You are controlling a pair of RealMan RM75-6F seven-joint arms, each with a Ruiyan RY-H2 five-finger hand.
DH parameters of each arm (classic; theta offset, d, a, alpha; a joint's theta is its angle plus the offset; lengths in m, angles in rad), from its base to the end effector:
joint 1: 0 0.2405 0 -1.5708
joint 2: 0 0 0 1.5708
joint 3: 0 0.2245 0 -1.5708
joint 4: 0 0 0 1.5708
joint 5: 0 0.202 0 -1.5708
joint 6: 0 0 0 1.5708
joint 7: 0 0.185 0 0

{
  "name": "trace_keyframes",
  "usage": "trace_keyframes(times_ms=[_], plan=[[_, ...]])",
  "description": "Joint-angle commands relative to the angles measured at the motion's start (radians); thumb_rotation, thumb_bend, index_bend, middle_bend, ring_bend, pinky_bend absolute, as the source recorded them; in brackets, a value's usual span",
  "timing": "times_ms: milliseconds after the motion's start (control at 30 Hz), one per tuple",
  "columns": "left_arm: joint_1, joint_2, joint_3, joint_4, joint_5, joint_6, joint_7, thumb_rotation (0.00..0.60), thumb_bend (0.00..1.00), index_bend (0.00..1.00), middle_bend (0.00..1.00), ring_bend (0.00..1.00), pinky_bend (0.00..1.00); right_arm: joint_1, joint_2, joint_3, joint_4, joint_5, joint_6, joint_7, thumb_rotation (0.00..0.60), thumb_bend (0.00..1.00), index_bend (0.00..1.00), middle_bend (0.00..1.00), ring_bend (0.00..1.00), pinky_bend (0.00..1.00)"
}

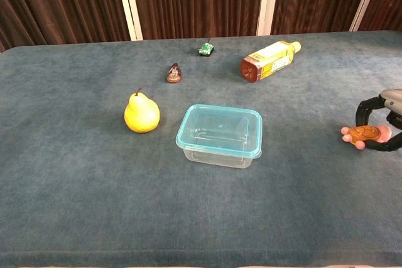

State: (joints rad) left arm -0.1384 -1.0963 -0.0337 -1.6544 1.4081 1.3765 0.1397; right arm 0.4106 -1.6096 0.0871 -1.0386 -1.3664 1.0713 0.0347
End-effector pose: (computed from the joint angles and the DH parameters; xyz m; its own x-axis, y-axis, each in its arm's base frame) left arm -0.2858 0.2287 0.1400 0.4917 0.1114 0.8636 0.8680 0.0160 -0.4963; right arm -0.2877 -0.3202 0.0062 0.4288 -0.2369 0.8718 -0.9034 -0.1108 0.4142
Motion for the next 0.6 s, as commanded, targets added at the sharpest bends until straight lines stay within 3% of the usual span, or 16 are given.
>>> trace_keyframes(times_ms=[33,200,467,533,600], plan=[[0.001,0.001,0.000,0.000,0.000,0.001,-0.002,0.600,0.47,0.14,0.00,0.08,0.28,-0.004,-0.020,0.001,0.033,-0.024,0.037,0.029,0.600,0.95,0.81,0.64,1.00,1.00],[0.000,0.001,0.000,0.000,-0.001,0.000,-0.001,0.600,0.47,0.14,0.00,0.08,0.28,-0.009,-0.041,-0.002,0.075,-0.046,0.070,0.053,0.600,1.00,0.87,0.73,1.00,1.00],[0.000,0.001,-0.001,-0.002,-0.004,-0.002,0.001,0.600,0.47,0.14,0.00,0.08,0.28,-0.011,-0.048,-0.009,0.105,-0.061,0.079,0.070,0.600,1.00,0.86,0.75,1.00,1.00],[0.000,0.001,-0.001,-0.002,-0.005,-0.002,0.001,0.600,0.47,0.14,0.00,0.08,0.28,-0.010,-0.028,-0.021,0.085,-0.062,0.050,0.087,0.600,0.98,0.77,0.70,1.00,1.00],[0.000,0.001,-0.001,-0.003,-0.005,-0.002,0.001,0.600,0.47,0.14,0.00,0.08,0.28,-0.008,0.004,-0.029,0.049,-0.059,0.021,0.094,0.600,0.81,0.55,0.56,1.00,1.00]])
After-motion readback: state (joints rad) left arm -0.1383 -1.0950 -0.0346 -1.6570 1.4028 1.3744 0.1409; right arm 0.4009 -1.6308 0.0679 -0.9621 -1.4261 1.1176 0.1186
